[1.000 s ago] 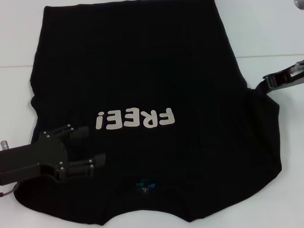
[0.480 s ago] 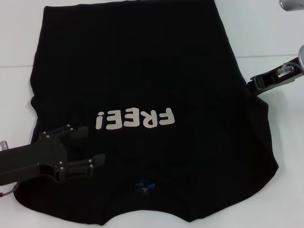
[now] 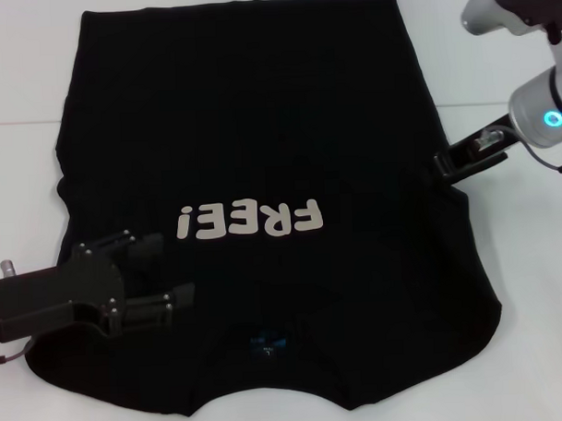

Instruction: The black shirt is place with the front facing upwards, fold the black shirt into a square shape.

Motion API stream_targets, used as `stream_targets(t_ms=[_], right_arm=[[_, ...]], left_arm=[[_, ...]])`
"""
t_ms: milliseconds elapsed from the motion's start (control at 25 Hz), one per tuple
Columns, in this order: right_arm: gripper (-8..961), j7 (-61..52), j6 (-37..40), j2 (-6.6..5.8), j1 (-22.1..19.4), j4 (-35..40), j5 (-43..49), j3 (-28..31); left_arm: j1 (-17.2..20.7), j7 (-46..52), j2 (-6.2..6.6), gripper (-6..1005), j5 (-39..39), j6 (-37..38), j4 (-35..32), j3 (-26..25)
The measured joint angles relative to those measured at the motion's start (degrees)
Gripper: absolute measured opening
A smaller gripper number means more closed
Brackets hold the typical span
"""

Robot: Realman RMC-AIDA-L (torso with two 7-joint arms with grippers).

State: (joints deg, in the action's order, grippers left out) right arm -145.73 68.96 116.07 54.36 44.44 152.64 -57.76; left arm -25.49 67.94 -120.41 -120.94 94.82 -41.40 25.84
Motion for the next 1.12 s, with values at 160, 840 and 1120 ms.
stream_targets(t_ms=[160,840,1120], right_arm=[[36,0.0,-0.3,0.36,0.6,0.0,0.1,-0.6],[94,6.1,-0.1,2.54,2.6,0.2,-3.1,-5.3],[260,12.2,0.6,2.91,0.3,0.2,-8.9,-4.5]], left_arm=[[0.0,0.0,-0.06,873,0.0,0.0,0.0,0.0],[0.3,-0.1,0.00,874,0.0,-0.1,0.0,0.0],[0.5,0.0,-0.03,874,0.0,-0.1,0.0,-0.3]])
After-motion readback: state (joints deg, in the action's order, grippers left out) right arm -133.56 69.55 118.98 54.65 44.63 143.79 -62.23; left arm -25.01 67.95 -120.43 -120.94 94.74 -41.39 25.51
